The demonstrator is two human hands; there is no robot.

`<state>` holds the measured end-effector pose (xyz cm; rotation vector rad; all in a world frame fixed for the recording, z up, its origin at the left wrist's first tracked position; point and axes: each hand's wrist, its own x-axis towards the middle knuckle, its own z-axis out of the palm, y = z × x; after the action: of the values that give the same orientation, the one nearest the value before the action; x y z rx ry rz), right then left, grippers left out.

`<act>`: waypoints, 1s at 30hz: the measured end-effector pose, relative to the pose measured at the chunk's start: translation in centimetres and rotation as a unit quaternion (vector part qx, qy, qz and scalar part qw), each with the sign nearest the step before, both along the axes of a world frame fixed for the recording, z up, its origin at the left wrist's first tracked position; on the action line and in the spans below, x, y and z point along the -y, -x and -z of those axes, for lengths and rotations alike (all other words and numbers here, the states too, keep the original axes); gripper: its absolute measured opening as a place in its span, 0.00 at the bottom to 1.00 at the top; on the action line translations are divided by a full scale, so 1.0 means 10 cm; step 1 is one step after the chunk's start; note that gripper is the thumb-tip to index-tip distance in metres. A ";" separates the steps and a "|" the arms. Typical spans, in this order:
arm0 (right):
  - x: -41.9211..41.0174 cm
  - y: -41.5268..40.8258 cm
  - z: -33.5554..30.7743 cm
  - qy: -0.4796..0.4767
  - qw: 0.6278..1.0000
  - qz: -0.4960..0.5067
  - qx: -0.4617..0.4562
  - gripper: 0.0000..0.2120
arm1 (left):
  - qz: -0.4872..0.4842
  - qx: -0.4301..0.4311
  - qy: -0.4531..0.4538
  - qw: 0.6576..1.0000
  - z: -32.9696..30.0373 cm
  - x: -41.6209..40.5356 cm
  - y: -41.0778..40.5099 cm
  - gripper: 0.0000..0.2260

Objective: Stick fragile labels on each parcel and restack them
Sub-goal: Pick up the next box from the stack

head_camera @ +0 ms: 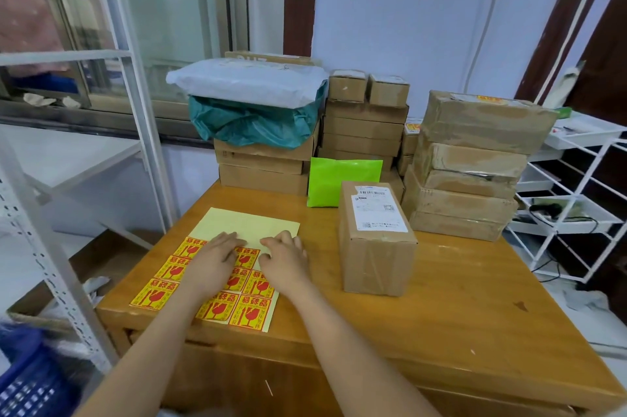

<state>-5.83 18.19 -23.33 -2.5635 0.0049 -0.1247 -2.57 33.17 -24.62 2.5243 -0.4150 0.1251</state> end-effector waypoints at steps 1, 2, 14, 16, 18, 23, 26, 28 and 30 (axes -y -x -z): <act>-0.01 0.00 0.02 0.003 1.000 -0.001 0.006 0.20 | 0.000 0.001 0.004 1.000 0.00 0.00 0.00 0.17; -0.01 0.00 0.03 0.004 1.000 -0.002 0.012 0.19 | 0.000 0.003 0.007 1.000 0.00 0.00 -0.01 0.16; 0.03 0.02 0.04 -0.038 0.999 -0.024 0.020 0.16 | 0.014 0.017 0.028 0.999 -0.01 0.00 -0.01 0.15; 0.03 0.02 0.04 -0.049 0.998 -0.027 0.022 0.16 | 0.005 0.014 0.041 0.999 0.00 0.00 -0.01 0.15; 0.03 0.02 0.04 -0.063 0.997 -0.034 0.025 0.16 | 0.002 0.010 0.048 0.999 0.01 0.00 -0.02 0.14; 0.04 0.04 0.03 -0.094 0.994 -0.043 0.041 0.16 | -0.001 0.005 0.066 0.998 0.01 -0.02 -0.04 0.10; 0.03 0.06 0.03 -0.061 0.995 -0.066 0.042 0.18 | -0.004 0.009 0.076 0.997 0.01 -0.02 -0.03 0.08; 0.02 0.06 0.03 -0.035 0.995 -0.086 0.039 0.18 | -0.005 0.010 0.081 0.997 0.01 -0.02 -0.03 0.07; 0.01 0.06 0.04 -0.006 0.994 -0.101 0.041 0.19 | -0.004 0.010 0.085 0.996 0.00 -0.02 -0.02 0.06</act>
<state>-6.43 18.06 -23.71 -2.5279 -0.2824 -0.1521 -2.36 33.35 -24.61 2.3589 -0.3852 0.1825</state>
